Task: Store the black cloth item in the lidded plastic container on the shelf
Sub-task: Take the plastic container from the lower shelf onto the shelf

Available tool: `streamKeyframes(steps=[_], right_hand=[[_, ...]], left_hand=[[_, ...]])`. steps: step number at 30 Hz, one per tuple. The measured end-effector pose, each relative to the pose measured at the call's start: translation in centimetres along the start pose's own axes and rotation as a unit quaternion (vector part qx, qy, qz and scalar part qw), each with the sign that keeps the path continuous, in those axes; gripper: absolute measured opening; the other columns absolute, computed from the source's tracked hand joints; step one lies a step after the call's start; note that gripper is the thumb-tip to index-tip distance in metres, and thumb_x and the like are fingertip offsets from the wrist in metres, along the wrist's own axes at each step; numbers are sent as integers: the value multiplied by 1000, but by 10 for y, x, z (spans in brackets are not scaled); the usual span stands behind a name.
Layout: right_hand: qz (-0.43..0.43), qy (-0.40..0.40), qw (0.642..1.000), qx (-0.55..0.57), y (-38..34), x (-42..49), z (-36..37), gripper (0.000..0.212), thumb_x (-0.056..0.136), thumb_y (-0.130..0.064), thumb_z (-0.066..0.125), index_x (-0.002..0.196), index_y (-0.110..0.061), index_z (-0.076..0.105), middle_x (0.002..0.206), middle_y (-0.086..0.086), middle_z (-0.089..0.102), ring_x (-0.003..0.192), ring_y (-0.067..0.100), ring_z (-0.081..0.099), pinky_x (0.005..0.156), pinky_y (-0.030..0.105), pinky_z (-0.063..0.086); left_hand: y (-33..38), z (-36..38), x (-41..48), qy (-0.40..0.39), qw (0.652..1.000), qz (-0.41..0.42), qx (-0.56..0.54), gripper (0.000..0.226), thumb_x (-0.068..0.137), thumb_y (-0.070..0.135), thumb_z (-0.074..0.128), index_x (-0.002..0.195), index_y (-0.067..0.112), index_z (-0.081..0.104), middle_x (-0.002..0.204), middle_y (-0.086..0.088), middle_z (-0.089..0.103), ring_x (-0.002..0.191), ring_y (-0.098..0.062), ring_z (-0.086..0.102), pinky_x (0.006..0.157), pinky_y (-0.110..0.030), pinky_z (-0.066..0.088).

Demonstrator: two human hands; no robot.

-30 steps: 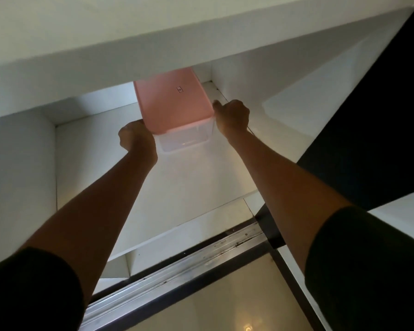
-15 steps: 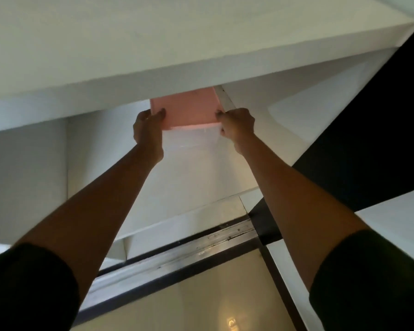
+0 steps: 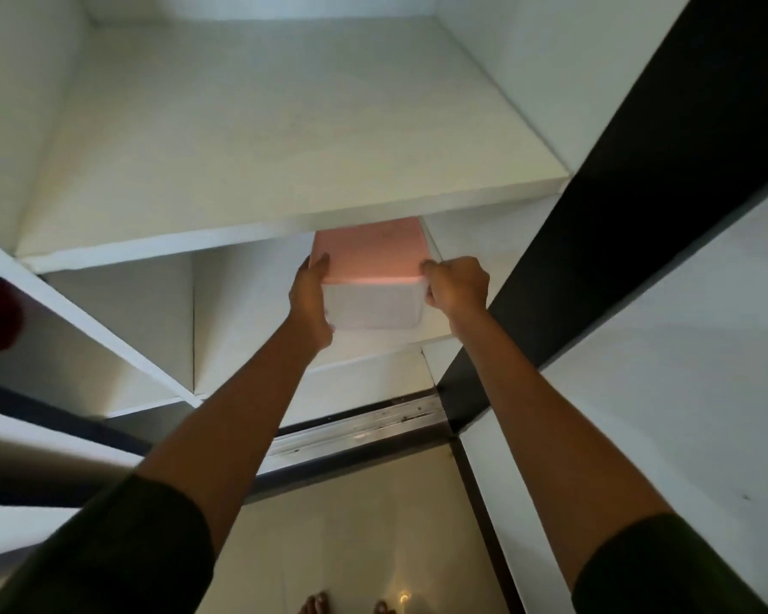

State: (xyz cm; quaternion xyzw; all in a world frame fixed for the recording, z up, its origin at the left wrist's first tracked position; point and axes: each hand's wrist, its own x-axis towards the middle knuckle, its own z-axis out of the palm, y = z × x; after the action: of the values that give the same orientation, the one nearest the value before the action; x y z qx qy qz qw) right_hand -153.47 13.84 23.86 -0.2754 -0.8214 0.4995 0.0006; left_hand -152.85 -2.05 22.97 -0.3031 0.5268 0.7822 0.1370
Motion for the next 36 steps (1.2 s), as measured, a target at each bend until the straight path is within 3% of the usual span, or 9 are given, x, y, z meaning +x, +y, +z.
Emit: streamKeyframes(steps=[3, 6, 9, 11, 15, 20, 24, 30, 36], right_hand=[[18, -28, 999, -26, -2, -32, -27, 30, 84, -25, 62, 86, 5, 68, 87, 18, 73, 80, 31, 72, 78, 47, 60], [19, -50, 998, -32, -9, -63, -53, 29, 83, -24, 62, 85, 4, 67, 88, 19, 73, 81, 31, 72, 78, 48, 59], [-2, -58, 997, -56, -23, -96, -78, 24, 87, -27, 61, 77, -5, 61, 93, 17, 73, 83, 30, 72, 80, 45, 59], [-16, -55, 997, -59, -35, -117, -99, 24, 88, -28, 60, 78, -6, 60, 94, 15, 73, 84, 28, 72, 81, 43, 60], [-39, -43, 997, -42, -55, -149, -136, 30, 86, -28, 63, 88, 2, 65, 91, 16, 73, 81, 27, 73, 79, 42, 60], [-81, -60, 994, -48, -79, -191, -181, 28, 81, -32, 68, 79, -4, 63, 90, 12, 72, 80, 23, 72, 77, 39, 61], [-109, -82, 989, -63, -92, -226, -209, 28, 80, -31, 69, 65, -11, 56, 86, 9, 72, 74, 19, 73, 73, 35, 62], [-175, -94, 979, -37, -127, -270, -245, 35, 81, -35, 70, 79, 0, 68, 80, 9, 73, 64, 12, 71, 67, 26, 61], [-285, -4, 958, -44, -184, -282, -268, 29, 86, -45, 61, 81, -17, 58, 76, -7, 61, 68, 6, 59, 57, 12, 44]], left_hand=[[2, -1, -44, 6, 1000, -25, -9, 34, 90, 35, 55, 122, 27, 52, 99, -1, 58, 85, -19, 56, 65, -30, 48], [4, -2, -84, 10, 998, -62, -8, 49, 83, 40, 59, 129, 24, 51, 121, -7, 58, 112, -29, 56, 97, -44, 48], [15, 1, -130, 29, 996, -83, -6, 53, 83, 39, 60, 131, 22, 47, 114, -7, 53, 116, -28, 52, 105, -43, 42], [24, 5, -160, 27, 996, -86, -7, 52, 84, 38, 60, 131, 18, 46, 107, -7, 52, 106, -27, 54, 101, -38, 44], [44, 11, -210, 19, 996, -84, 17, 37, 88, 36, 56, 117, 15, 45, 83, -6, 48, 72, -20, 46, 61, -31, 40], [55, -4, -269, -4, 995, -90, 33, 63, 82, 43, 59, 136, 17, 41, 128, -11, 47, 114, -31, 44, 92, -43, 39], [54, -18, -304, -5, 997, -75, 27, 60, 81, 42, 60, 134, 20, 44, 120, -10, 50, 106, -33, 47, 83, -45, 41], [84, -28, -345, -3, 1000, -14, 12, 53, 75, 46, 62, 120, 20, 53, 105, -6, 54, 87, -27, 51, 62, -36, 45], [144, -32, -375, 14, 997, 69, 5, 27, 74, 41, 61, 93, 22, 57, 97, -5, 55, 92, -28, 53, 77, -38, 41]])
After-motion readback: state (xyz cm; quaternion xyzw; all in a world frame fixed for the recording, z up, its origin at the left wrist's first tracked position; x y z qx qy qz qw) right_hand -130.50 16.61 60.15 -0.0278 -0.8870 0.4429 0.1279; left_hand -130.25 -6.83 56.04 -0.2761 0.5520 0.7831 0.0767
